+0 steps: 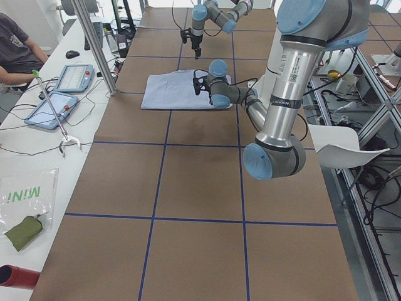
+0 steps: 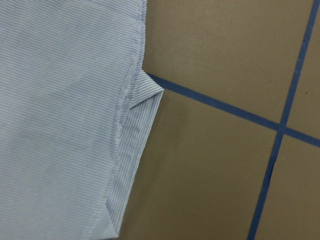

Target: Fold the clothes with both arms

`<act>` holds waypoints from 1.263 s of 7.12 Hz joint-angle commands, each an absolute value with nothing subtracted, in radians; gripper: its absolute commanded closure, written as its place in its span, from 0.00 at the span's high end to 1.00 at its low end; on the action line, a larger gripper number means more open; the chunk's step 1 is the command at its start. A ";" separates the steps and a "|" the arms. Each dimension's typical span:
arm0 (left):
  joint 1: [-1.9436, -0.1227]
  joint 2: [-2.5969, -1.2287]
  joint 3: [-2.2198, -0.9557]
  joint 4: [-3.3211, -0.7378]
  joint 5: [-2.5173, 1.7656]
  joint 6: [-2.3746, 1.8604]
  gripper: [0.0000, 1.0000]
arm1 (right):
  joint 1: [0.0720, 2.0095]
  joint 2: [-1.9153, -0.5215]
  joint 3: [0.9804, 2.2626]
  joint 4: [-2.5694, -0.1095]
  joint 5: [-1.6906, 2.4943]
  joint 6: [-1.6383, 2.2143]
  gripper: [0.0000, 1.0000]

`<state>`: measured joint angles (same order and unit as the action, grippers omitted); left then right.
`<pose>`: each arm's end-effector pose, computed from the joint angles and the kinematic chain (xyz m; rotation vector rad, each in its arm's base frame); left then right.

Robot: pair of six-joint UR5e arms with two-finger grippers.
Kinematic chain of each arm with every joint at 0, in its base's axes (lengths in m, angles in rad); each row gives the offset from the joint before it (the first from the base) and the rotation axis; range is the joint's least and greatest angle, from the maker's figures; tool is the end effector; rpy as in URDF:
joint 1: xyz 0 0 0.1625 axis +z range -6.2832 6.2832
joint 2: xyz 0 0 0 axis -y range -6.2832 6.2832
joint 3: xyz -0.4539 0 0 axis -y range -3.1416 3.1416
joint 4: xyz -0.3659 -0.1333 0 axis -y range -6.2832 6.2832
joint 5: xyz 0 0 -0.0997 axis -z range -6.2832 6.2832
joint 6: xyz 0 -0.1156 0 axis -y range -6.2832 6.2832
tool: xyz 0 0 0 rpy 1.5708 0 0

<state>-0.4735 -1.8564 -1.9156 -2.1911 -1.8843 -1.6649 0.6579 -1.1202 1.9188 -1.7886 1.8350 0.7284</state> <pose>0.4531 -0.3419 0.3223 -0.0328 1.2718 -0.2934 -0.4098 -0.4470 0.3476 0.2063 -0.5990 -0.2550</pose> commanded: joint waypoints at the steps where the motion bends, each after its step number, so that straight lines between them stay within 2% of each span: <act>1: -0.335 -1.861 -1.913 -2.174 -1.796 -1.793 0.99 | 0.640 -1.169 2.052 -1.787 1.894 0.843 1.00; 2: -0.284 -1.871 -1.908 -2.142 -1.775 -1.824 0.98 | 0.615 -1.170 2.083 -1.786 1.907 0.903 1.00; 3: -0.261 -1.906 -1.898 -2.084 -1.735 -1.830 0.91 | 0.585 -1.170 2.101 -1.778 1.905 0.949 1.00; 6: -0.259 -1.954 -1.852 -2.016 -1.724 -1.830 0.83 | 0.539 -1.216 2.123 -1.692 1.904 1.044 1.00; 9: -0.256 -1.944 -1.835 -2.014 -1.720 -1.830 0.83 | 0.537 -1.226 2.125 -1.678 1.911 1.069 1.00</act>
